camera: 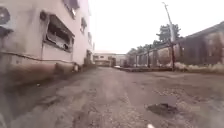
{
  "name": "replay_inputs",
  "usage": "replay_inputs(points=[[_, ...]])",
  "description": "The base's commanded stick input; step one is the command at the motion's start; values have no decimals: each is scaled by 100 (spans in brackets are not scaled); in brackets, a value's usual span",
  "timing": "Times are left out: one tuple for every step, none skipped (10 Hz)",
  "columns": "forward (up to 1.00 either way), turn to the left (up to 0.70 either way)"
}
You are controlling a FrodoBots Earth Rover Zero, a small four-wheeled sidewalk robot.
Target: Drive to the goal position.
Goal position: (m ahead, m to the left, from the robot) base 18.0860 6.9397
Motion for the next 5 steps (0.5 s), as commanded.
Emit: replay_inputs(points=[[100, -1], [100, -1], [100, -1], [100, -1], [100, -1]])
